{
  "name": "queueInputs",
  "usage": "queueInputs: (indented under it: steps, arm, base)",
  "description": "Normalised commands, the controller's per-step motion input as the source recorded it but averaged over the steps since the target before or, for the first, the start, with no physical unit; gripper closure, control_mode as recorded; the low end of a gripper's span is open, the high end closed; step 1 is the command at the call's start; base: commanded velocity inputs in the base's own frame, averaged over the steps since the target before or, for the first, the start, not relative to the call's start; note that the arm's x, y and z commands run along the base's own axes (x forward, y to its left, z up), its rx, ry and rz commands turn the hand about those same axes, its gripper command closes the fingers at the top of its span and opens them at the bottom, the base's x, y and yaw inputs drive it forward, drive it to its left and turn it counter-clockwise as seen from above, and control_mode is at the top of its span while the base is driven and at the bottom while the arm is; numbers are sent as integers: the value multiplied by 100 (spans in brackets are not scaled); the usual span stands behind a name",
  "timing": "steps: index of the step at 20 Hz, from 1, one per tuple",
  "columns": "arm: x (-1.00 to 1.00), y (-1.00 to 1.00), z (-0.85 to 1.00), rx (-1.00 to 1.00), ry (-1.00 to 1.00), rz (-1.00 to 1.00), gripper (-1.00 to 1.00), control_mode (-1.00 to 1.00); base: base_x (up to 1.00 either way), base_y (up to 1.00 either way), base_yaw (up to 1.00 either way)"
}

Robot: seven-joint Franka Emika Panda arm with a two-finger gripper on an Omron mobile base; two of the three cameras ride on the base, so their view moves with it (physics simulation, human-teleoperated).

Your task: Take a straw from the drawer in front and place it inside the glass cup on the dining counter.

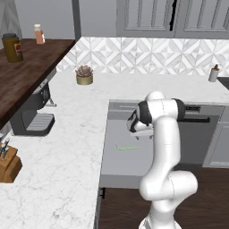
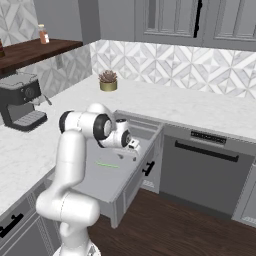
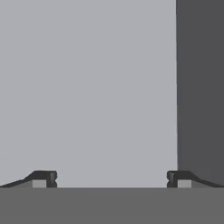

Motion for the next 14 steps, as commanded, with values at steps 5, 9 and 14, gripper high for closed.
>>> queueInputs:
  steps: [5, 9, 14]
  arm:
    - [0, -96, 1, -5, -1, 0, -100, -100]
    - [0, -95, 14, -4, -6, 0, -100, -100]
    - [-27, 23, 40, 2, -2, 18, -100, -100]
  base:
    - [0, 0, 0]
    - [0, 0, 0]
    - [0, 0, 0]
